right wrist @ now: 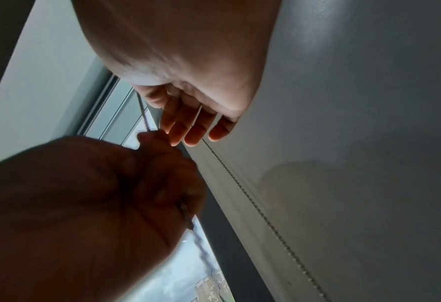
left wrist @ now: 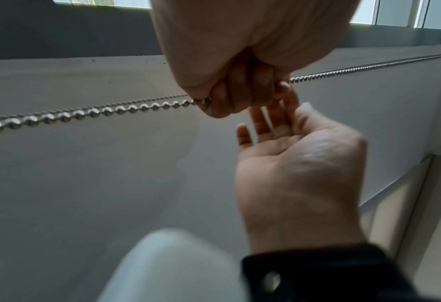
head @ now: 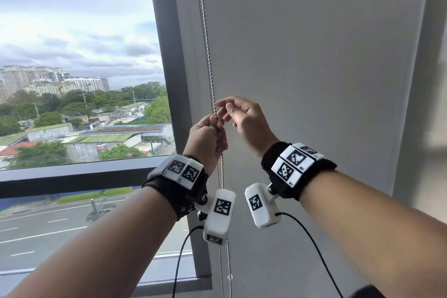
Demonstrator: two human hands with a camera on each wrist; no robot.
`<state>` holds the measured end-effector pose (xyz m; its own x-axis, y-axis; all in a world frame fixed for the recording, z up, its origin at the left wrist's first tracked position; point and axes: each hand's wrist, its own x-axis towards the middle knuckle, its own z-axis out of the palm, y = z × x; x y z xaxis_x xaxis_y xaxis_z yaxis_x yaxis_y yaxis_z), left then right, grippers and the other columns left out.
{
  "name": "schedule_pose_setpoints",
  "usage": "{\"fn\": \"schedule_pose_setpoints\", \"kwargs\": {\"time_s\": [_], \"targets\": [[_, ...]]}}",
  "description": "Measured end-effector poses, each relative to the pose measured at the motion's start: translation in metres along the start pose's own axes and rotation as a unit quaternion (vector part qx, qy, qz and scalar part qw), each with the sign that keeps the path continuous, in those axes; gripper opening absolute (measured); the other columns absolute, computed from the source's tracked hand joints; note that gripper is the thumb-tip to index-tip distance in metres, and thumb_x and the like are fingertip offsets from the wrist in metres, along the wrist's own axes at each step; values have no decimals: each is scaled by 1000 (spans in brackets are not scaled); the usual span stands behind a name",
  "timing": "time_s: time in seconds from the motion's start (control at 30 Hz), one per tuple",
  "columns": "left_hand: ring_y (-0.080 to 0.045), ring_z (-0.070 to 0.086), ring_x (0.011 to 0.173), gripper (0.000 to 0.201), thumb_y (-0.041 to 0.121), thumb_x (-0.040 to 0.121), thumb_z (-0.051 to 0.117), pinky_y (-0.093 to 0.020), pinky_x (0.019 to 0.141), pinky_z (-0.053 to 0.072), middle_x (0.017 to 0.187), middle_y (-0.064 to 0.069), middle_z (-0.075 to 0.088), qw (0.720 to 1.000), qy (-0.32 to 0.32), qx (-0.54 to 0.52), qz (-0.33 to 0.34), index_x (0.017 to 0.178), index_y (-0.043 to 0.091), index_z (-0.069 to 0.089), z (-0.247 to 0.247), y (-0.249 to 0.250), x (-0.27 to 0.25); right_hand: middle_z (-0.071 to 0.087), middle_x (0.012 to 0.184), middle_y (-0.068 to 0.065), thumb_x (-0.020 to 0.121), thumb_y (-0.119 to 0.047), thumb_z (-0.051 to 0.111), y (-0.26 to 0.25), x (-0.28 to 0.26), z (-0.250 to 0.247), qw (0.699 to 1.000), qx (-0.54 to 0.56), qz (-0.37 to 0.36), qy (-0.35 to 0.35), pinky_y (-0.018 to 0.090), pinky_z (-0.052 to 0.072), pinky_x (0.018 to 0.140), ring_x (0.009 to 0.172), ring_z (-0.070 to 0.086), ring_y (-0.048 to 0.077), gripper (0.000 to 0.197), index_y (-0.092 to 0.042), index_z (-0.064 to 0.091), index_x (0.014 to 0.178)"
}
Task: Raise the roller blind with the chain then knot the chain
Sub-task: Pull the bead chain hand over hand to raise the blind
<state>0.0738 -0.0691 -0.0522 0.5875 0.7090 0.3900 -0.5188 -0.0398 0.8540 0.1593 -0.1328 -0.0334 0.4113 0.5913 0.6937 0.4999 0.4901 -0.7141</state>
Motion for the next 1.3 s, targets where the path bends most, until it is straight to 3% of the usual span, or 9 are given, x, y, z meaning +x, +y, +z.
{"fn": "schedule_pose_setpoints", "kwargs": {"time_s": [0.2, 0.3, 0.5, 0.7, 0.83, 0.93, 1.03, 1.17, 1.3], "targets": [[-11, 19, 40, 43, -11, 84, 18, -24, 44, 10, 47, 3, 35, 998, 20, 17, -49, 59, 16, 40, -20, -38, -20, 66, 90, 12, 102, -10, 42, -26, 19, 14, 1000, 11, -11, 7, 5, 39, 55, 58, 56, -8, 29, 3, 66, 111], [-9, 18, 37, 44, 1, 95, 22, -19, 39, 12, 42, 6, 30, 995, 24, 53, -86, 58, 15, 41, -27, -57, -37, 66, 85, 14, 103, -14, 42, -30, 22, 20, 1000, 14, -6, 3, 7, 39, 54, 61, 57, 5, 29, 2, 65, 108], [-5, 26, 35, 42, 13, 100, 33, -19, 39, 20, 42, 6, 35, 992, 36, 60, -105, 59, 14, 44, -34, -75, -57, 47, 56, 5, 98, -2, 38, -19, 17, 33, 1000, 14, 1, 14, 24, 37, 49, 45, 45, 13, 36, -13, 51, 66], [-19, 61, 63, 31, 12, 97, 38, -28, 63, 48, 72, -9, 68, 993, -24, 44, -109, 87, 1, 64, -43, -64, -52, 44, 55, -8, 74, -6, 33, -11, 18, 37, 996, -43, -24, 74, 30, 34, 55, 54, 41, 19, 37, -30, 49, 52], [-26, 60, 99, 35, 21, 98, 33, -40, 94, 42, 100, -11, 70, 995, -26, 44, -81, 111, 2, 60, -44, -48, -36, 39, 54, -10, 75, -7, 34, -8, 13, 36, 993, -58, -37, 93, 32, 33, 59, 58, 37, 18, 37, -31, 47, 50], [-23, 60, 100, 36, 28, 98, 32, -37, 91, 40, 97, -5, 70, 997, -42, 50, -48, 105, 8, 61, -35, -23, -22, 37, 54, -12, 76, -9, 34, -10, 9, 37, 993, -49, -42, 101, 34, 33, 63, 62, 37, 18, 33, -28, 44, 50], [-16, 62, 79, 35, 27, 98, 33, -35, 84, 43, 77, 1, 71, 998, -65, 23, -10, 91, 11, 64, -21, 5, -10, 37, 56, -9, 75, -8, 35, -13, 6, 35, 993, -49, -39, 98, 32, 33, 63, 62, 37, 18, 27, -23, 38, 53], [-18, 59, 79, 34, 25, 98, 34, -29, 74, 46, 87, -8, 62, 996, -82, 10, 23, 94, 7, 63, -4, 32, 2, 47, 58, -6, 79, -10, 38, -10, 3, 31, 993, -46, -37, 98, 30, 39, 64, 61, 44, 16, 26, -24, 42, 57], [-21, 61, 84, 27, 21, 96, 42, -31, 77, 49, 87, -9, 65, 997, -32, 54, 52, 96, 6, 64, 4, 38, 11, 66, 77, 13, 91, -16, 42, 9, 2, 29, 995, -47, -31, 78, 44, 52, 69, 72, 60, 31, 26, -20, 50, 66]]}}
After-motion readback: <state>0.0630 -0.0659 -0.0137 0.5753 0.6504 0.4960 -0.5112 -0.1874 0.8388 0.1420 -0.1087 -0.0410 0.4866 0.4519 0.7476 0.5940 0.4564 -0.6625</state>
